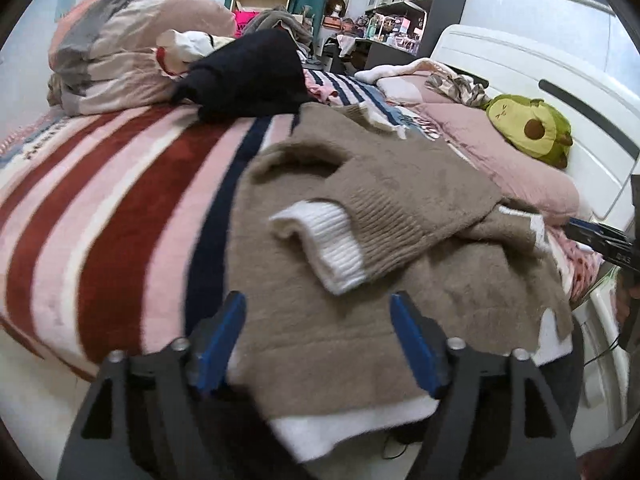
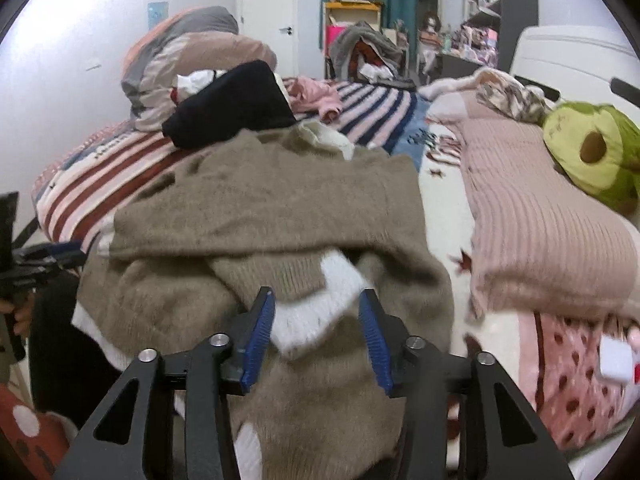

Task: Fold small clothes
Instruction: 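Fold the hem toward the collar with the left tool while the right tool grips the hem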

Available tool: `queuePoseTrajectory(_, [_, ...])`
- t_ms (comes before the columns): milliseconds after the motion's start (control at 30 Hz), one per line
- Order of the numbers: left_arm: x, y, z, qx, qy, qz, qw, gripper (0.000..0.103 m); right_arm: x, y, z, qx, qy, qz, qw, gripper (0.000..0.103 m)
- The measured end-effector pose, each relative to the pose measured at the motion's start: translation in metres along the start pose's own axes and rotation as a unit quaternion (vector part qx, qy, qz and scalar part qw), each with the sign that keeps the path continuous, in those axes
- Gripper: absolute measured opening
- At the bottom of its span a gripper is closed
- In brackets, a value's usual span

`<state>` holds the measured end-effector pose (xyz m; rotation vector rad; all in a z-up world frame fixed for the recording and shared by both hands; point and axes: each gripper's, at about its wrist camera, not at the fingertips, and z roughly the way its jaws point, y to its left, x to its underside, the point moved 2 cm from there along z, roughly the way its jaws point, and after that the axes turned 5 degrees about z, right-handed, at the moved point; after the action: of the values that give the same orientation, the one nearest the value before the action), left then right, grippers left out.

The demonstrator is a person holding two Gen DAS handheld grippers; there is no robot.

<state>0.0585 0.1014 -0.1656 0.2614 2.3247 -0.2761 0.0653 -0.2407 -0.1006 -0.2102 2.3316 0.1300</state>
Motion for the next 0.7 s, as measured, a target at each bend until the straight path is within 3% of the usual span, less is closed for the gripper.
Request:
queuePoseTrajectory(233, [0.022, 0.013, 0.012, 0.011, 0.045, -0.015, 0.9988, 0.075, 0.064, -0.02, -0.013, 0.024, 0.062, 0.074, 0.995, 0.056])
queuePoseTrajectory(400, [0.028, 0.004, 0.027, 0.028, 0.065, -0.018, 0.9973, 0.075, 0.097, -0.033, -0.007, -0.006, 0.078, 0.161, 0.984, 0.056])
queuePoseTrajectory(500, [0.03, -0.001, 0.033, 0.006, 0.071, -0.008, 0.9975, 0.075, 0.106, -0.031, 0.0, -0.028, 0.083, 0.184, 0.979, 0.057])
queuePoseTrajectory(700, [0.033, -0.001, 0.035, -0.002, 0.068, -0.018, 0.9975, 0.075, 0.108, -0.027, 0.012, -0.045, 0.089, 0.198, 0.975, 0.062])
